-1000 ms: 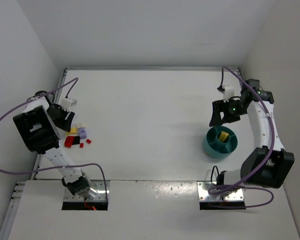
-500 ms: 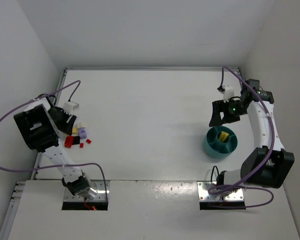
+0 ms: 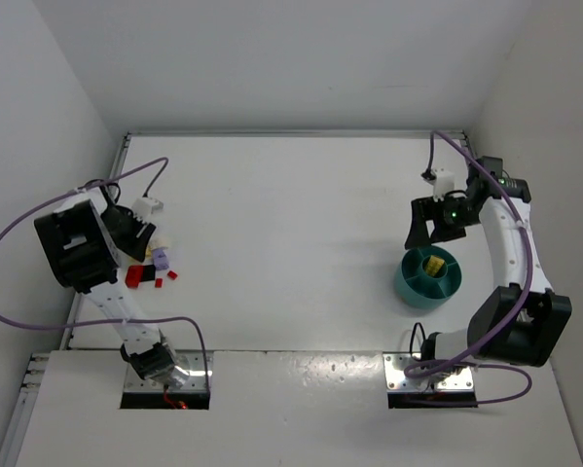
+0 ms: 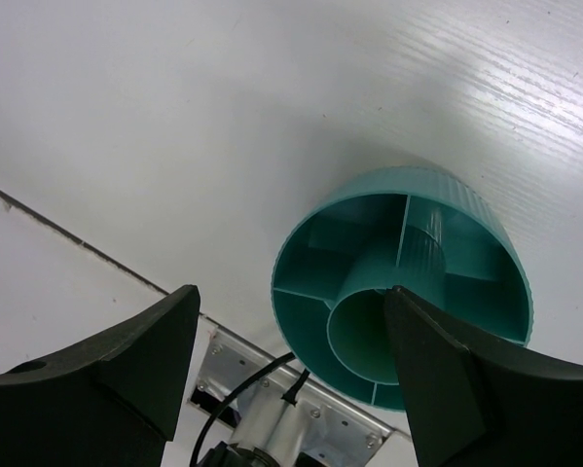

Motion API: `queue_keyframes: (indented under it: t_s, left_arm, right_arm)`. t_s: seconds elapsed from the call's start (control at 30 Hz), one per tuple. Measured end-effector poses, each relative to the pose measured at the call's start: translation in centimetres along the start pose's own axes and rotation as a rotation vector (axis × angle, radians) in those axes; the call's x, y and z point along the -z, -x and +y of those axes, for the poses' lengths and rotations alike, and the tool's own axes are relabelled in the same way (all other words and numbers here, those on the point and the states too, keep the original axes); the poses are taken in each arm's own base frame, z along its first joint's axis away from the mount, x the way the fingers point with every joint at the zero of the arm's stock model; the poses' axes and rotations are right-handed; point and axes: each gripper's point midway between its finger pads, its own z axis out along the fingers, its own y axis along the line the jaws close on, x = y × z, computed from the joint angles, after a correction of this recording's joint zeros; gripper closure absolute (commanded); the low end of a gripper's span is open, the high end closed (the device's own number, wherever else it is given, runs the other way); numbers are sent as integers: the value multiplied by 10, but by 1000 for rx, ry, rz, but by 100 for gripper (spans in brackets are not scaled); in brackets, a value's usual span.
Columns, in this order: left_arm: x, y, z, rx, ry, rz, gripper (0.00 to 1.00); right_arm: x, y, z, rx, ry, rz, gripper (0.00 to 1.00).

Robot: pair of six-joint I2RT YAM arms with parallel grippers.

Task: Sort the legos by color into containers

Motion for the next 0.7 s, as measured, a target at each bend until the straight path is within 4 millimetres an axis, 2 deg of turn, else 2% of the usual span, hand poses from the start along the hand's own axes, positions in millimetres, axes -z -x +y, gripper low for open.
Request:
queue_keyframes:
  t_s: [0.13,0.27,0.33,0.47,0.53,0.6,0.7]
  left_arm:
    - [-3,7,-4,-29,-5,-1,61]
    - [-4,10,-7,-42,-2,-6,73]
    - [-3,11,-10,-39,-2,-21,77]
    - [4,19,-23,-19,-22,-76,78]
    - [18,30,-25,-11,-6,-132,78]
    - [42,47,-30,-20,20,-215,78]
    - [93,82,-48,-77,74,-370,78]
  right_arm:
    - [-1,-1,0,-1,1,3,23]
    - [-2,-4,0,-5,5,9,23]
    - [-3,-2,4,-2,19,4,23]
    - [-2,9,16,-6,56,-29,23]
    - [0,23,25,2,78,-64,23]
    - [5,40,38,14,112,-110,23]
    - [11,65,61,18,198,-176,23]
